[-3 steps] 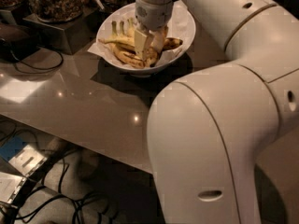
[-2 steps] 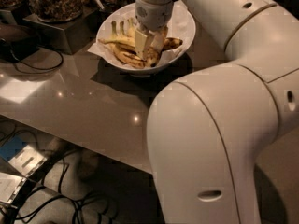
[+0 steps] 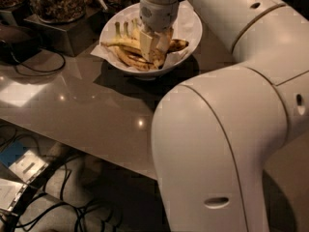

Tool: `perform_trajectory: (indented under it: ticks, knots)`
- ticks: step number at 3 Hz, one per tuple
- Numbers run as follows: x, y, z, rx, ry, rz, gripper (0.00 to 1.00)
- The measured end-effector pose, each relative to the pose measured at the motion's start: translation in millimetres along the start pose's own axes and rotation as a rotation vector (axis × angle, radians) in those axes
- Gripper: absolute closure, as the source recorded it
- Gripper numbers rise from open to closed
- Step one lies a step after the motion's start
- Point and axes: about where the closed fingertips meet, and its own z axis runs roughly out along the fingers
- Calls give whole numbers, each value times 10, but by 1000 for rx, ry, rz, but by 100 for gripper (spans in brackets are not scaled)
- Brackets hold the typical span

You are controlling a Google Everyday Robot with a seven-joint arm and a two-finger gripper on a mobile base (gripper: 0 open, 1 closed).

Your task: Pick banana from white bowl

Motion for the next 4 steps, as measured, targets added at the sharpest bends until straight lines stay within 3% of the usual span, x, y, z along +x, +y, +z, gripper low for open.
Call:
perform_trajectory:
  ticks: [2, 3, 4]
  knots:
    - [115, 190, -335, -3, -137, -123, 100]
    - [189, 308, -453, -19, -168, -192, 100]
    - [114, 334, -469, -6, -181, -205, 100]
